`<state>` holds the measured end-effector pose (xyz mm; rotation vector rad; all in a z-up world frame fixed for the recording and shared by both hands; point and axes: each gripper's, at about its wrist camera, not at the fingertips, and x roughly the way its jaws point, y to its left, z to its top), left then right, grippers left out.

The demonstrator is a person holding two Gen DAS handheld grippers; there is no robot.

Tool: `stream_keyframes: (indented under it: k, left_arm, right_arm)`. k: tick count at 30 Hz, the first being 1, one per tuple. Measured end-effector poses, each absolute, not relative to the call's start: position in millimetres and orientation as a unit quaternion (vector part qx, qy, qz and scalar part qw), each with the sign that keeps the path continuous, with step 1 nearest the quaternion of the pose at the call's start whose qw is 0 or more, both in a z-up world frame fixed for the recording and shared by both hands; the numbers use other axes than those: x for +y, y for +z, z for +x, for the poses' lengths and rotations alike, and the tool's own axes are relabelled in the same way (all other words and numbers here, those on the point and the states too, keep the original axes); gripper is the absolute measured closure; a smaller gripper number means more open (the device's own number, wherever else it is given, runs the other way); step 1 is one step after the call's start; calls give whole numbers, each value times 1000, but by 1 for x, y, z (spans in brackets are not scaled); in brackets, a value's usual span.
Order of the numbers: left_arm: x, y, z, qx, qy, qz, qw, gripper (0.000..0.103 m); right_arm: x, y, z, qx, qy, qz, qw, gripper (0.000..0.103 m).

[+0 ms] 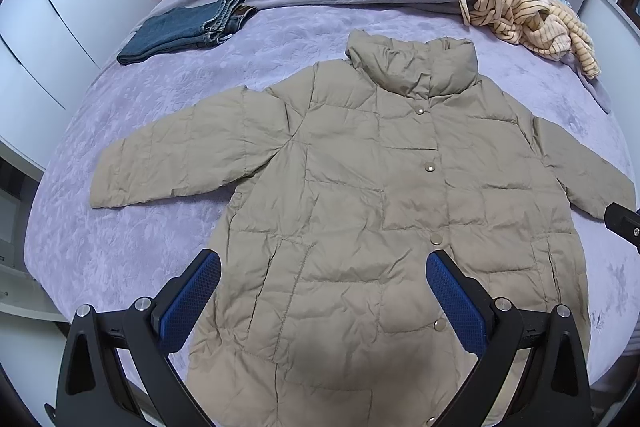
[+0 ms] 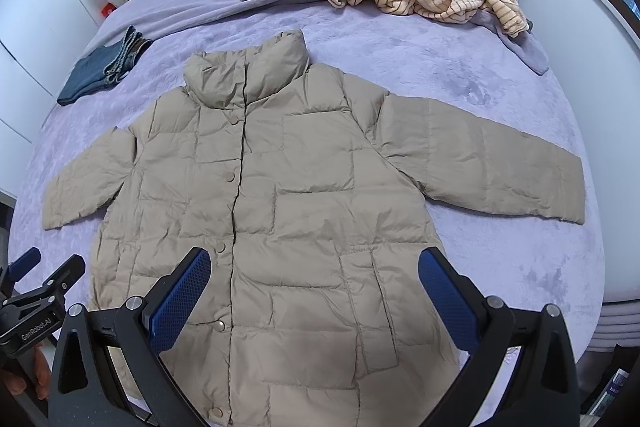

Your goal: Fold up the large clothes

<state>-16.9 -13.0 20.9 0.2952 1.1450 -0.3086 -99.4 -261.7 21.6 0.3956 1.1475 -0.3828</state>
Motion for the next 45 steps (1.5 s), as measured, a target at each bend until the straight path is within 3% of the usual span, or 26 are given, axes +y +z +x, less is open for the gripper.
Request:
stream_keyframes:
  k: [45]
  left_arm:
    - [-10, 17, -14, 540, -135, 142, 818, 0]
  right_arm:
    - [-260, 17, -94, 538, -177, 187, 802, 0]
